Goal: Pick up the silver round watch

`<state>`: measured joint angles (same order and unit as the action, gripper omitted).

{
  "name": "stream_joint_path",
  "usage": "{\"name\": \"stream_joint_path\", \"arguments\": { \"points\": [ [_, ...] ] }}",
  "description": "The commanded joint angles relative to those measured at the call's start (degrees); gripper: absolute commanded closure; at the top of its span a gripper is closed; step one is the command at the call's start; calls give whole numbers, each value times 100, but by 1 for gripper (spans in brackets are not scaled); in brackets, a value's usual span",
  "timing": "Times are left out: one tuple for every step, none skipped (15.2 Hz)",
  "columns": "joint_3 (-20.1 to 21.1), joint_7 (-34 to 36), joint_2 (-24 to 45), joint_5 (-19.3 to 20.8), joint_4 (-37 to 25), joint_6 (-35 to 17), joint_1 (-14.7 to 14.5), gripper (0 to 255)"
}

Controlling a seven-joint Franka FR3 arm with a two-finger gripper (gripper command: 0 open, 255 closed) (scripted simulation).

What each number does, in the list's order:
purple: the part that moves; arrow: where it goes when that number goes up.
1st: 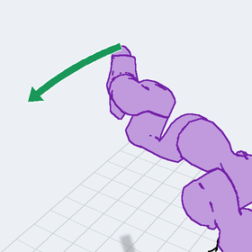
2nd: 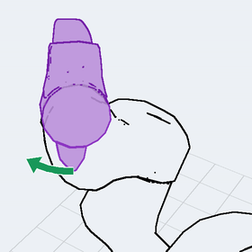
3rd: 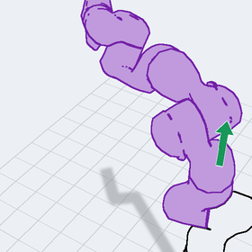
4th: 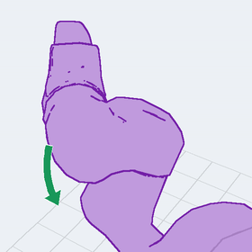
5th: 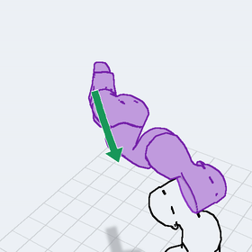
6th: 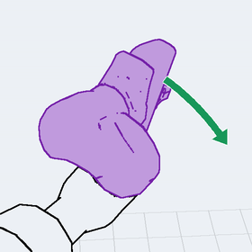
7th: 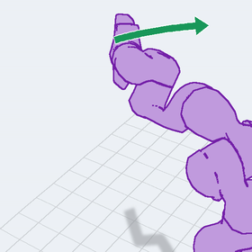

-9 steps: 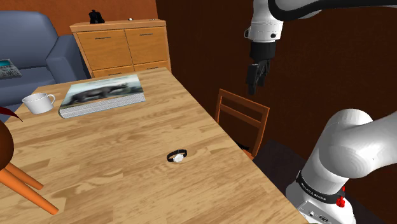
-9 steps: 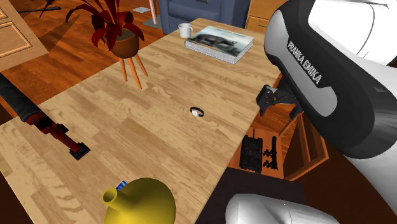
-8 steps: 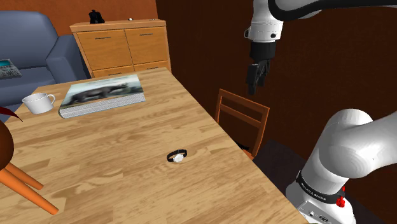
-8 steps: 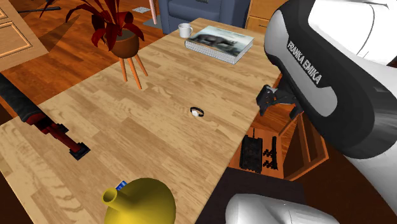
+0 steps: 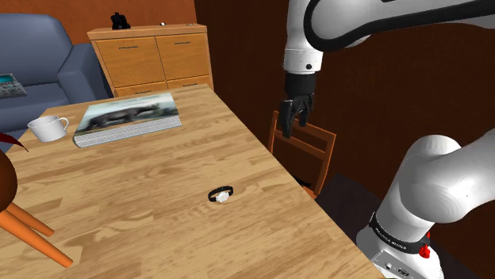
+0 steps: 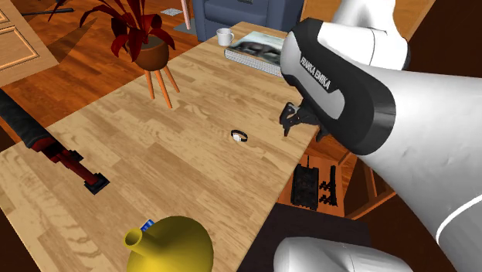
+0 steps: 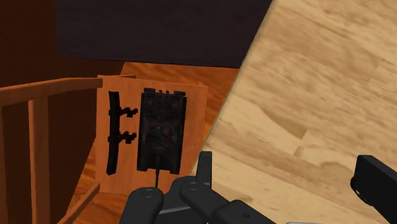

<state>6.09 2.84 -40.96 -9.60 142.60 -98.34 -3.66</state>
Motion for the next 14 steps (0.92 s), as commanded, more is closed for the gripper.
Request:
{"name": "stream_joint_path", "arguments": {
  "points": [
    [181,245,240,-216,11,-273,-74,0],
    [271,360,375,-316,-1,-410,-109,0],
    [361,474,517,-413,-21,-547,-143,0],
    [448,586,665,-505,-48,-684,-177,0],
    [536,696,819,-593,-83,-822,-208,0],
    [624,804,978,-677,-125,-960,-236,0],
    [710,911,1143,-756,-175,-1097,-264,0],
    [795,1018,1313,-829,-233,-1233,-290,0],
    [878,1124,1487,-895,-298,-1367,-314,0],
    [960,1230,1666,-956,-370,-1501,-337,0],
    [1040,1336,1849,-1009,-450,-1632,-358,0],
    [1118,1442,2036,-1055,-536,-1762,-379,0],
    [1195,1549,2226,-1094,-630,-1889,-398,0],
    [1269,1657,2420,-1125,-730,-2013,-416,0]
  ]
}}
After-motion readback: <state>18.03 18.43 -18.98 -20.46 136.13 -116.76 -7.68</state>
